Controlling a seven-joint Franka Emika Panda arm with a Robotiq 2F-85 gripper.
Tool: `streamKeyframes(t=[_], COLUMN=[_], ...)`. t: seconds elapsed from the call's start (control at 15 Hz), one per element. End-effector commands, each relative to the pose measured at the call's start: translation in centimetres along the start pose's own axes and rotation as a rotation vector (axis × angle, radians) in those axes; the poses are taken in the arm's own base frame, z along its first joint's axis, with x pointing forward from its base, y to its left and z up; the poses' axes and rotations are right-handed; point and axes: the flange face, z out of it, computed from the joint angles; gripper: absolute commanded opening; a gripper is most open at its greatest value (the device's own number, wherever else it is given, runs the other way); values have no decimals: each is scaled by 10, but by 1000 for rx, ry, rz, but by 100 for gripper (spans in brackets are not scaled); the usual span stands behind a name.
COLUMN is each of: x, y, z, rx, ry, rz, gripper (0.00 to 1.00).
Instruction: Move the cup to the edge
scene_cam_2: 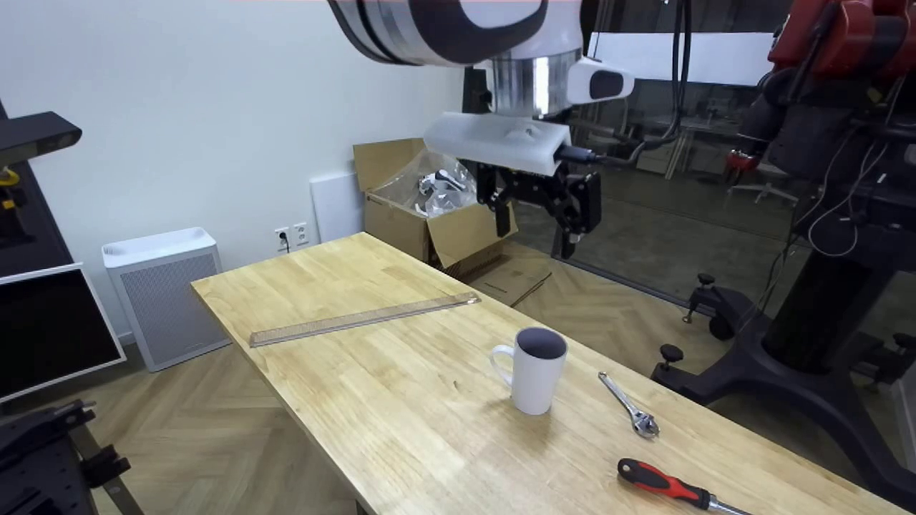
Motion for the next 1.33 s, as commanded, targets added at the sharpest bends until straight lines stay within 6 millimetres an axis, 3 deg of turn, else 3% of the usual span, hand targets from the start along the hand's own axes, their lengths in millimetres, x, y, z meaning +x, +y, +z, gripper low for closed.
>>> streamKeyframes(t=[0.0,0.67,1.07,1.27], x=[37,78,87,77], y=[10,25,35,33], z=[27,103,143,148], rx=[-7,-26,-16,-9], ry=[-86,-263,-313,-317], rz=[39,60,62,41], gripper=[100,100,100,100])
